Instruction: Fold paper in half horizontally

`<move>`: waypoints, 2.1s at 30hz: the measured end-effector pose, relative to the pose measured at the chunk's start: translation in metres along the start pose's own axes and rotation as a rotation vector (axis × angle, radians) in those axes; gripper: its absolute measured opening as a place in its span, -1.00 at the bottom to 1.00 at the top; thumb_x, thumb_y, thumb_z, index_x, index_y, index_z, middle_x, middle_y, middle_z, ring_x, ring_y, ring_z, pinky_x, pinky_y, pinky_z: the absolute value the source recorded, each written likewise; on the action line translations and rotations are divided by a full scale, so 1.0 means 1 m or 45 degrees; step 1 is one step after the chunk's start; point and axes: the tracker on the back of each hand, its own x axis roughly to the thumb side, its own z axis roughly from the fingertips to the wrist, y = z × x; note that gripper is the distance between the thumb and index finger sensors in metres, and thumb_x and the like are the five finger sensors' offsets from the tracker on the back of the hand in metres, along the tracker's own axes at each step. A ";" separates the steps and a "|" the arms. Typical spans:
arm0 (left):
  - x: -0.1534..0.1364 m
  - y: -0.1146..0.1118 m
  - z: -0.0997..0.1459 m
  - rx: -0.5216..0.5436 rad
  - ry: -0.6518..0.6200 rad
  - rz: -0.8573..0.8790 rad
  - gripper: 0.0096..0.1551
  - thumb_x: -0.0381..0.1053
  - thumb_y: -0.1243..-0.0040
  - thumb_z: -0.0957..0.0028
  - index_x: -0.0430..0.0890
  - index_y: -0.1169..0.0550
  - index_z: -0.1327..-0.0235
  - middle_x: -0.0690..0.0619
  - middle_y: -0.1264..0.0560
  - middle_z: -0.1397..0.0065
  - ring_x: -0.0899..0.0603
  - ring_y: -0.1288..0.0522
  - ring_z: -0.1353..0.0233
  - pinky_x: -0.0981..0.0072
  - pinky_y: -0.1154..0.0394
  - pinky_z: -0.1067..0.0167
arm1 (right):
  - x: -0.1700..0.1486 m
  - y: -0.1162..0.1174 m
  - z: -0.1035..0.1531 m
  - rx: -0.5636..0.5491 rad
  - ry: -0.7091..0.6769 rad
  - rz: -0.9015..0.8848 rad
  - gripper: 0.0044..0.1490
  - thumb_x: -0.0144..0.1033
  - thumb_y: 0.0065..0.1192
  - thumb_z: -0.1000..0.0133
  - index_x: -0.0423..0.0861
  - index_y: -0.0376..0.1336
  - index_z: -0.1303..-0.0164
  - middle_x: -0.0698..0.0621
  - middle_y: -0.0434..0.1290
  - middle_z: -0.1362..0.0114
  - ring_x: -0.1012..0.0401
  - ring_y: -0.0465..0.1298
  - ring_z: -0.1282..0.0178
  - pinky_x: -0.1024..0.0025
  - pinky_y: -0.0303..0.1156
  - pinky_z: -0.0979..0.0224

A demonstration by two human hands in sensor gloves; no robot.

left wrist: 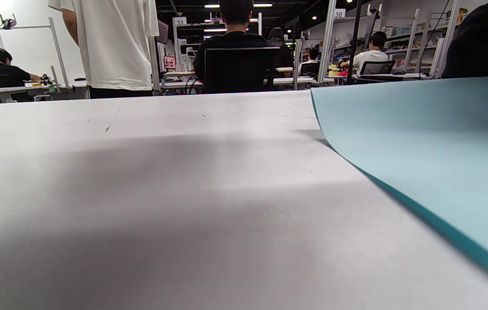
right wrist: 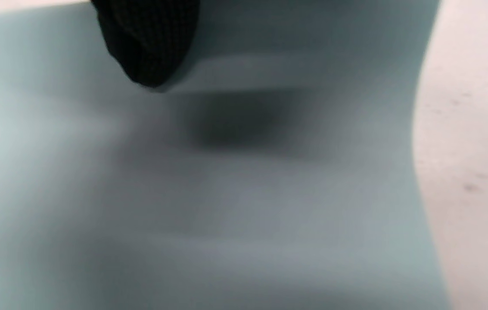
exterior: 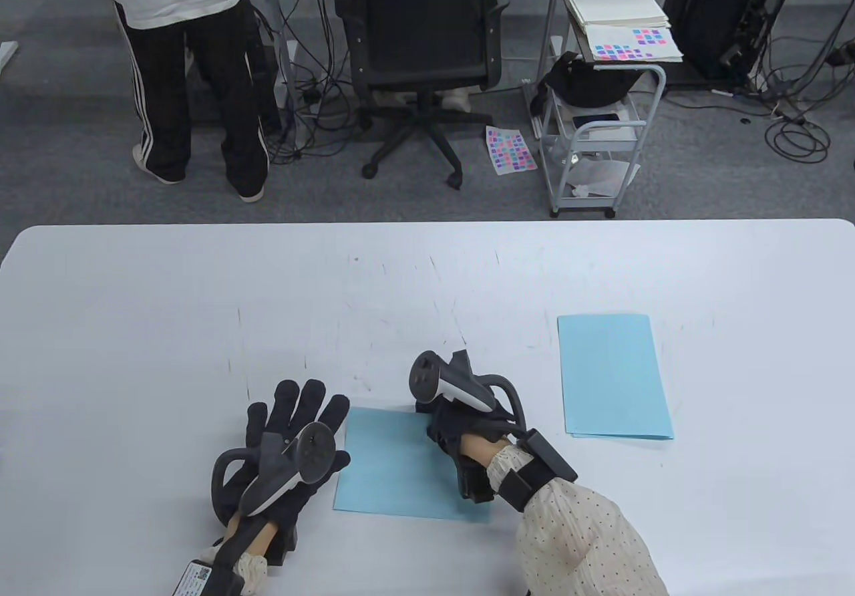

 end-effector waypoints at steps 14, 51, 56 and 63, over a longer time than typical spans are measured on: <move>-0.007 0.000 0.001 -0.004 0.023 0.030 -0.07 0.46 0.03 0.30 0.60 0.02 -0.42 0.41 0.16 -0.73 -0.03 0.22 -0.77 -0.18 0.10 -0.70 | -0.085 -0.040 0.032 -0.219 0.108 -0.620 -0.48 -0.31 0.12 -0.04 -0.04 0.30 -0.24 0.09 0.54 -0.04 0.03 0.51 -0.19 -0.07 0.30 -0.38; -0.015 -0.005 0.000 -0.060 0.042 0.056 -0.07 0.46 0.03 0.30 0.60 0.03 -0.42 0.41 0.17 -0.73 -0.03 0.22 -0.77 -0.17 0.10 -0.71 | -0.313 -0.020 0.049 -0.670 1.123 -0.896 -0.42 -0.29 0.15 -0.08 -0.06 0.24 -0.35 0.02 0.49 -0.20 -0.06 0.34 -0.44 -0.18 0.11 -0.54; -0.014 -0.005 -0.001 -0.062 0.036 0.059 -0.07 0.46 0.03 0.30 0.60 0.03 -0.41 0.41 0.17 -0.73 -0.03 0.22 -0.77 -0.17 0.10 -0.71 | -0.303 -0.020 0.050 -0.606 1.108 -0.789 -0.26 -0.19 0.16 -0.08 -0.02 0.08 -0.51 -0.06 0.30 -0.51 -0.15 0.10 -0.60 -0.26 -0.05 -0.58; -0.009 -0.004 0.002 -0.053 0.009 0.065 -0.07 0.46 0.03 0.30 0.60 0.03 -0.42 0.40 0.17 -0.73 -0.03 0.22 -0.77 -0.17 0.10 -0.70 | -0.275 -0.026 0.056 -0.524 0.929 -0.752 -0.18 -0.13 0.14 -0.08 0.02 -0.01 -0.57 -0.09 0.05 -0.68 -0.17 -0.14 -0.68 -0.30 -0.17 -0.59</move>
